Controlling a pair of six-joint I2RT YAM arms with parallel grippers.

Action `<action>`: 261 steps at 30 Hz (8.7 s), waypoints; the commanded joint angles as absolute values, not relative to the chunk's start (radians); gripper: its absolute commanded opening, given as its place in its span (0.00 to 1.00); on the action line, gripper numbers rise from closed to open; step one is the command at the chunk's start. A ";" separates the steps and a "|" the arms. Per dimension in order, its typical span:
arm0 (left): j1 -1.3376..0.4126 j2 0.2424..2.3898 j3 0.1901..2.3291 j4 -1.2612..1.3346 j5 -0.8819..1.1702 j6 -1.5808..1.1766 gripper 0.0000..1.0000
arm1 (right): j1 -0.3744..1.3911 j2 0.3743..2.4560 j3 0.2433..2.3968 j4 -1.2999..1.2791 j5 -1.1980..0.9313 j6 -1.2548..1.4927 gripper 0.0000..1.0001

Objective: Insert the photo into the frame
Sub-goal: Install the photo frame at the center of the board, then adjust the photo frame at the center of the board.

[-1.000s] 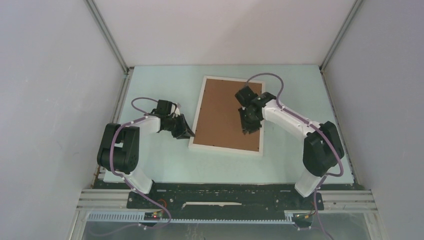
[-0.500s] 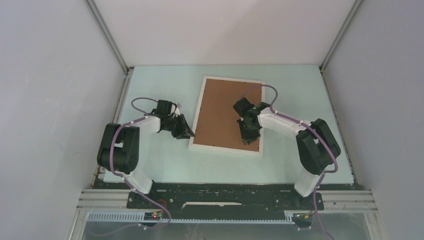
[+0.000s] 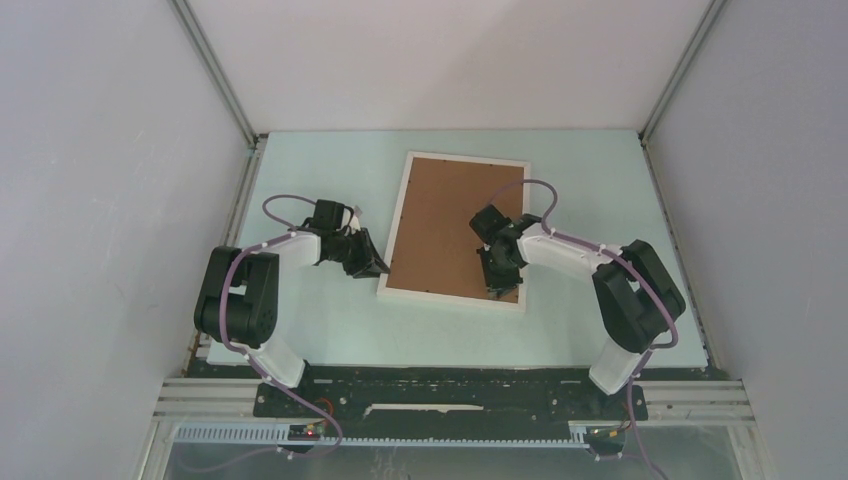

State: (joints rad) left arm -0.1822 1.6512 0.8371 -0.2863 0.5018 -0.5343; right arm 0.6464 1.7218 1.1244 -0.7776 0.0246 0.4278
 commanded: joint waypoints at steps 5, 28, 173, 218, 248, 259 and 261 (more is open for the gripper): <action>-0.198 1.657 0.812 -0.325 0.504 -0.536 0.12 | 0.614 1.667 1.075 -0.728 -0.047 0.450 0.26; -0.199 1.657 0.807 -0.322 0.504 -0.537 0.12 | 0.661 1.790 1.095 -0.819 0.155 0.476 0.19; -0.200 1.646 0.792 -0.288 0.528 -0.554 0.06 | 0.670 1.838 1.049 -0.727 0.189 0.428 0.36; -0.376 1.579 0.759 -0.186 0.562 -0.663 0.22 | 0.706 1.773 1.387 -0.647 -0.086 0.481 0.66; -0.352 1.686 0.852 -0.064 0.584 -0.787 0.57 | 0.736 2.011 1.534 -0.676 -0.080 0.430 0.39; -0.362 1.739 0.858 -0.044 0.574 -0.780 0.47 | 0.750 2.053 1.572 -0.683 -0.073 0.427 0.38; -0.362 1.749 0.862 -0.044 0.572 -0.778 0.47 | 0.754 2.063 1.583 -0.693 -0.064 0.425 0.38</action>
